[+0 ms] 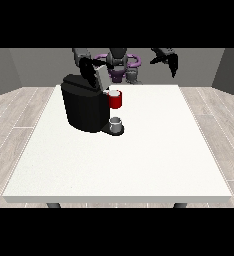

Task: Insert the coffee pod into the coffee machine and close the lid

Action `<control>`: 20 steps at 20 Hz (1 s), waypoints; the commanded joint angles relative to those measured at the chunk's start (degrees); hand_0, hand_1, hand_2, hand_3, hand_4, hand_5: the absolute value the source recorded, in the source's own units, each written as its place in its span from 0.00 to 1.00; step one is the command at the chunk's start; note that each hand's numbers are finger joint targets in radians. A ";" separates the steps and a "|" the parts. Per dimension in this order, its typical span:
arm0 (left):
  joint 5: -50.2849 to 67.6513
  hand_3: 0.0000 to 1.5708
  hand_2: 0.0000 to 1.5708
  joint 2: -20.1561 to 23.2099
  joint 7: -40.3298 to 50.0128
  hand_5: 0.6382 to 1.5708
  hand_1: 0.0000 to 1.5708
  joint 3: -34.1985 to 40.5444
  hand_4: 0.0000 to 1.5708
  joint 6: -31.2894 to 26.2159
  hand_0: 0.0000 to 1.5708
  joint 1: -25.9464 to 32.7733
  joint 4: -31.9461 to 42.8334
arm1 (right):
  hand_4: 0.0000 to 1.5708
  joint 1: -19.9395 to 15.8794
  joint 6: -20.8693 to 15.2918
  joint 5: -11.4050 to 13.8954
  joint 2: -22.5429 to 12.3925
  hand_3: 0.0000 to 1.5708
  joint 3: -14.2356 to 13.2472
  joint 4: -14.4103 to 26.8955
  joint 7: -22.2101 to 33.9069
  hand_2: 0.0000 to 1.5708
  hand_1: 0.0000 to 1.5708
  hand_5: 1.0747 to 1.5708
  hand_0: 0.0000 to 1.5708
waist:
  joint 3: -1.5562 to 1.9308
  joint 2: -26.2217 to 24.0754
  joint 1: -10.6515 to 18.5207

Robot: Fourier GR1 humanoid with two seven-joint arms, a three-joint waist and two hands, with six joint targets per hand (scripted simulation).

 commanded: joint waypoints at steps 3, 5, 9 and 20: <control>0.66 0.00 0.00 1.74 -1.42 1.00 0.00 1.21 0.22 -1.34 0.00 2.98 2.96 | 0.03 -2.49 -2.08 3.51 4.32 0.00 5.25 -2.63 2.00 0.00 0.00 1.00 0.00 | -0.06 -1.92 0.12; -0.14 0.00 0.00 0.72 0.94 1.00 0.00 -0.54 0.22 -0.64 0.00 0.50 0.81 | 0.07 -6.96 -2.04 3.20 1.84 0.00 3.49 -1.19 3.56 0.00 0.00 1.00 0.00 | -0.03 -0.31 2.90; -0.93 0.00 0.00 0.38 -3.32 1.00 0.00 -1.19 0.23 -0.51 0.00 2.27 1.75 | 0.00 -6.39 -1.24 3.83 2.76 0.00 4.89 -1.46 2.62 0.00 0.00 1.00 0.00 | -0.05 1.39 2.65; -0.35 0.00 0.00 -0.01 -0.05 1.00 0.00 -3.12 0.21 -2.18 0.00 -3.40 1.35 | 0.17 -14.26 -4.42 9.13 -0.46 0.00 6.30 -3.60 7.70 0.00 0.00 1.00 0.00 | -0.02 4.01 9.68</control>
